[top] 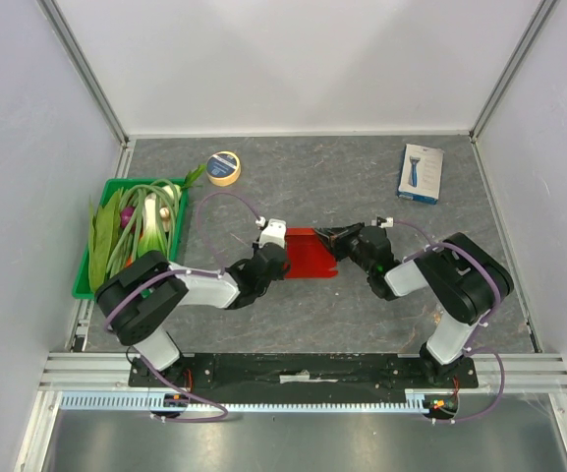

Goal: Fold the paper box

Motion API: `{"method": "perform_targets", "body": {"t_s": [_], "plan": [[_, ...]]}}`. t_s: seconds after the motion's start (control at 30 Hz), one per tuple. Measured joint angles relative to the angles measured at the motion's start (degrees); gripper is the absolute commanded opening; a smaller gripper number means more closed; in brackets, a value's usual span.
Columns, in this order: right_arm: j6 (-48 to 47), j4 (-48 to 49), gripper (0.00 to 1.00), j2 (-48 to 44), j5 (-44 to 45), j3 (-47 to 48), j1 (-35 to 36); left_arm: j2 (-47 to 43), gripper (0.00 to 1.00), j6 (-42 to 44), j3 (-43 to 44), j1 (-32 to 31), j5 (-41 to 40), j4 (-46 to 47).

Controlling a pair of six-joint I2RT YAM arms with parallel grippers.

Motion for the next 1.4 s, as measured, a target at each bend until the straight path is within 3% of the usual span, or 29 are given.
{"method": "perform_targets", "body": {"t_s": [0.23,0.43,0.63,0.8,1.2,1.3,1.4], "plan": [[-0.13,-0.15,0.0,0.0,-0.9,0.02,-0.48,-7.74,0.41,0.66,-5.09,2.36,5.31,2.47],[-0.22,-0.59,0.0,0.0,-1.88,0.35,-0.83,-6.78,0.52,3.3,-5.11,6.32,10.05,5.92],[-0.22,-0.98,0.0,0.0,-2.34,0.61,-0.9,-4.28,0.49,7.52,-4.76,6.64,14.38,10.67],[0.02,-1.01,0.0,0.0,-2.64,0.61,-0.92,-0.96,0.4,10.95,-1.4,6.69,13.77,11.32],[0.26,-2.64,0.0,0.26,-3.3,2.05,-1.27,4.15,0.52,13.92,3.96,6.69,8.13,12.02],[0.48,-3.37,0.0,0.39,-3.13,2.71,-1.44,5.77,0.43,13.68,6.08,6.62,6.01,11.1],[0.57,-3.67,0.0,0.57,-2.99,3.13,-1.42,7.1,0.28,12.79,7.21,6.34,4.83,11.04]]}}
